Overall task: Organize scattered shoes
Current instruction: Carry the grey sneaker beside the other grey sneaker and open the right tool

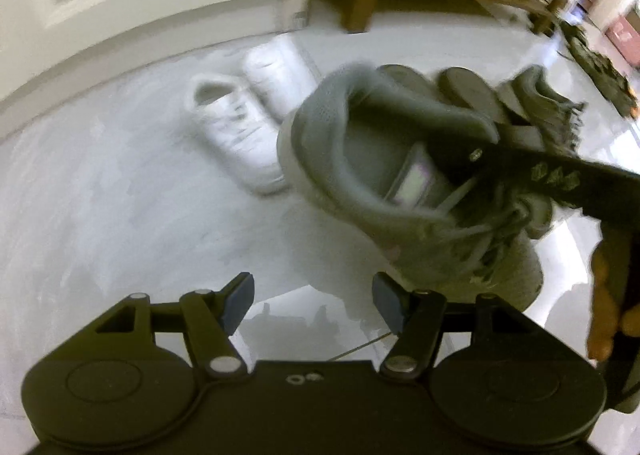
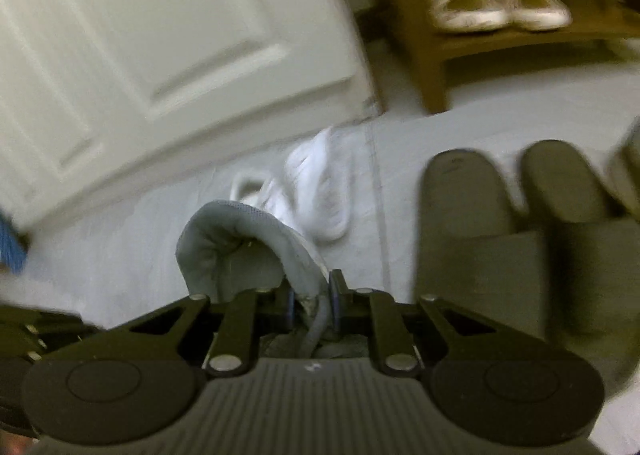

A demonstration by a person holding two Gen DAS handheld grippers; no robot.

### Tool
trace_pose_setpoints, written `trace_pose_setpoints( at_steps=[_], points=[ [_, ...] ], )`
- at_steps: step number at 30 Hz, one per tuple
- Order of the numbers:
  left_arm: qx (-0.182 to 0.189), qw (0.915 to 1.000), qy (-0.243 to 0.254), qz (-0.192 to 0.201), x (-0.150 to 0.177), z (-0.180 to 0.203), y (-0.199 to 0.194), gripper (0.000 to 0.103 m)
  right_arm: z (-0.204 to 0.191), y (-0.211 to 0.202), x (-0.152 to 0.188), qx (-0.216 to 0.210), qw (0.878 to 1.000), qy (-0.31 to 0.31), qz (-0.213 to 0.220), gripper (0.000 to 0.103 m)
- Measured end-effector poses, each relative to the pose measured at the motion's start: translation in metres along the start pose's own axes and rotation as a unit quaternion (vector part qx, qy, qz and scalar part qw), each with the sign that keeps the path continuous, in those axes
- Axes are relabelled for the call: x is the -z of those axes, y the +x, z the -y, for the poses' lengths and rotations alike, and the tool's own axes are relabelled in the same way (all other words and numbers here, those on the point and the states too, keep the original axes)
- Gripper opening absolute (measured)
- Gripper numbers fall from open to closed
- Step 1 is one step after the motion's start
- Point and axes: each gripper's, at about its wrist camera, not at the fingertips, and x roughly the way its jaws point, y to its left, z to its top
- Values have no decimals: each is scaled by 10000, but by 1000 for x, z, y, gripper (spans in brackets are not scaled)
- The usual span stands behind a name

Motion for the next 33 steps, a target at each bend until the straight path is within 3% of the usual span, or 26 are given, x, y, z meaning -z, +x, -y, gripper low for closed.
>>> trace_pose_setpoints(
  at_steps=[4, 8, 14, 18, 24, 33],
  points=[
    [-12, 9978, 639, 193, -29, 50, -9, 65, 31, -50, -19, 212, 9976, 487, 453, 18],
    [107, 9916, 1230, 379, -58, 134, -5, 65, 84, -103, -35, 729, 9882, 1042, 850, 18],
    [487, 9906, 1220, 372, -97, 212, 11, 65, 177, -172, -57, 1545, 9628, 1683, 1441, 18],
    [565, 9931, 976, 332, -113, 256, 35, 65, 237, -191, -79, 2013, 9473, 1876, 1640, 19],
    [502, 9961, 712, 123, -120, 285, 73, 65, 330, -159, -99, 2279, 9341, 2362, 1406, 19],
    [420, 9967, 670, 177, -137, 279, 90, 65, 391, -82, -93, 2453, 9274, 2608, 1080, 19]
  ],
)
